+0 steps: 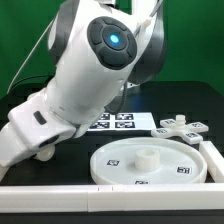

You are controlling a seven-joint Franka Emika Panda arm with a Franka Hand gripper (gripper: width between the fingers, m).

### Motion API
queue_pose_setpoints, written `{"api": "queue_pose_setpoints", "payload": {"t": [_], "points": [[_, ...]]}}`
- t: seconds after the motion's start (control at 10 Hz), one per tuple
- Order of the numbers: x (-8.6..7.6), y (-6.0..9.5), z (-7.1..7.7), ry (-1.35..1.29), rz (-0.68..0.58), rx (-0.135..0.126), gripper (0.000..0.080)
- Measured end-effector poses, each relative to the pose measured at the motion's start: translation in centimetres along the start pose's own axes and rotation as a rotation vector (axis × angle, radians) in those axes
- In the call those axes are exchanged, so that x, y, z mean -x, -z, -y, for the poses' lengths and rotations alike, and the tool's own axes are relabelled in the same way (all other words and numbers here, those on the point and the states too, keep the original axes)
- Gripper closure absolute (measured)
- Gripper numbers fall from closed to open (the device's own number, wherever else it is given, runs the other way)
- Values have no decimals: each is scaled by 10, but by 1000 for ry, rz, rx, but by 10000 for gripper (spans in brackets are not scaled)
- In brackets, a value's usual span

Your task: Assemble round table

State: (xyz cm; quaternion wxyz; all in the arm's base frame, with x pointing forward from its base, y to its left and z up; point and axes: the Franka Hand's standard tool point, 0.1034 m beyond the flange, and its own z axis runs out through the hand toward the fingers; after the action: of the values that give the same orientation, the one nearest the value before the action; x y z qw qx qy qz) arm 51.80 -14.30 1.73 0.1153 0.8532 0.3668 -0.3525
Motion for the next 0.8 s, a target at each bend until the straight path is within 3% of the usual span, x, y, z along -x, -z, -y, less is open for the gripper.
{"api": "queue_pose_setpoints", "payload": {"t": [0.1, 0.2, 0.4, 0.7, 0.8], "points": [[-4, 9, 13, -78, -10, -47, 396], [-9, 26, 27, -152, -10, -70, 396], [-17, 76, 52, -228, -110, -83, 395], [-5, 125, 52, -288, -274, -82, 393], [-2, 122, 42, -259, -360, -38, 393]]}}
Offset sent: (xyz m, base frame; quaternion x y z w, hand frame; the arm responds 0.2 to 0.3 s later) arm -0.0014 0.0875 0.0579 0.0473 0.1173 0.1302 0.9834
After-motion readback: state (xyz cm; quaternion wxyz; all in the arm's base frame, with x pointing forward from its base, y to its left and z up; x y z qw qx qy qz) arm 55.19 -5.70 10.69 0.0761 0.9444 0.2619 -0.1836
